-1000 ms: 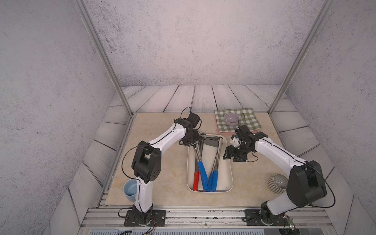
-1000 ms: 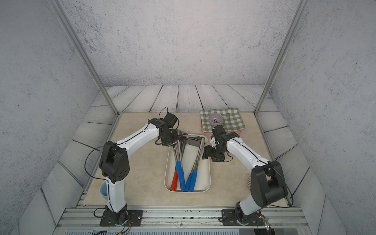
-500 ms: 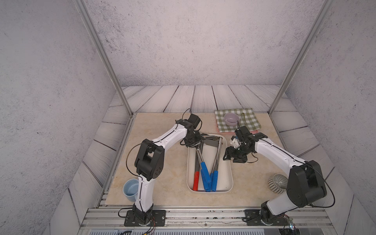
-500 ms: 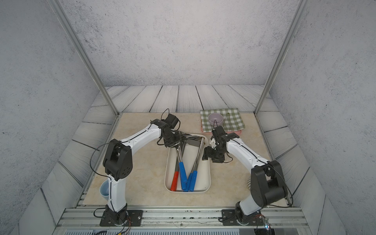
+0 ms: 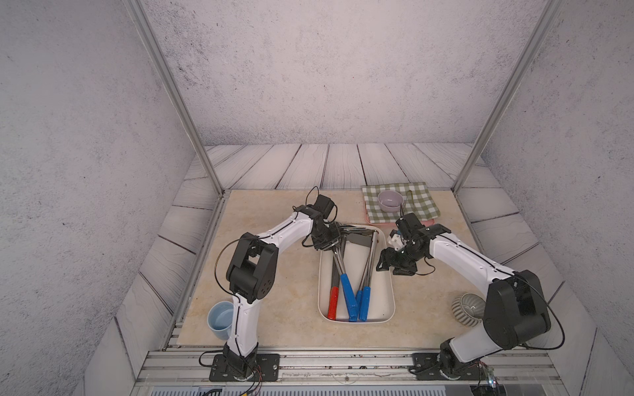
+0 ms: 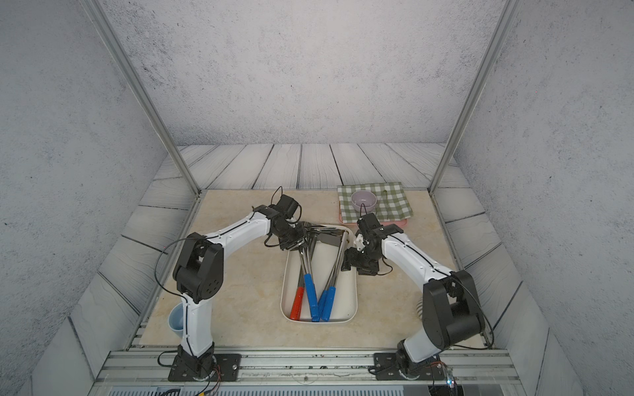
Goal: Put the small hoe into the storage box
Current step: Place the hoe in the storage box.
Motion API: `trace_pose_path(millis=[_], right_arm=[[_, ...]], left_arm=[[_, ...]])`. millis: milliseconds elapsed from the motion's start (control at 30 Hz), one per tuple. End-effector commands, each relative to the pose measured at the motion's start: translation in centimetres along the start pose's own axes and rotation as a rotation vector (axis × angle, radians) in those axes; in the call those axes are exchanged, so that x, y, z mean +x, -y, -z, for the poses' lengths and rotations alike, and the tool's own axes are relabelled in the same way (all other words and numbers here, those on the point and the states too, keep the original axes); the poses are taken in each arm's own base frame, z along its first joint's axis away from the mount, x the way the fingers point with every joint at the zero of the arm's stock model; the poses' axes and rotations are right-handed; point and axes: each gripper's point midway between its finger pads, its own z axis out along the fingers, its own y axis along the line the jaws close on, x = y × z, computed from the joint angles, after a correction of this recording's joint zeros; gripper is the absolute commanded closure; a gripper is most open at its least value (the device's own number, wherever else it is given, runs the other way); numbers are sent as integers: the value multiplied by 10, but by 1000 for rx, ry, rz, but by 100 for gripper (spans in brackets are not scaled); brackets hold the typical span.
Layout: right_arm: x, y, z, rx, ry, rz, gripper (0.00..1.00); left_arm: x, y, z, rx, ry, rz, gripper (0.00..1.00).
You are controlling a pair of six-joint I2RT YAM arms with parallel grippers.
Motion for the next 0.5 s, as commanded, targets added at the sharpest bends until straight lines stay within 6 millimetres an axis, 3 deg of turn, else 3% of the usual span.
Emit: trace_pose_path(millis=[0, 300, 467], right_arm=[[3, 0, -3, -12, -17, -9, 30], [4, 0, -3, -15, -19, -10, 30], [3, -1, -2, -18, -16, -8, 30]], left_arm=[[3, -15, 6, -44, -20, 36, 90], [-3, 1, 25, -14, 15, -6, 61], [-8, 10, 33, 0, 29, -27, 56]])
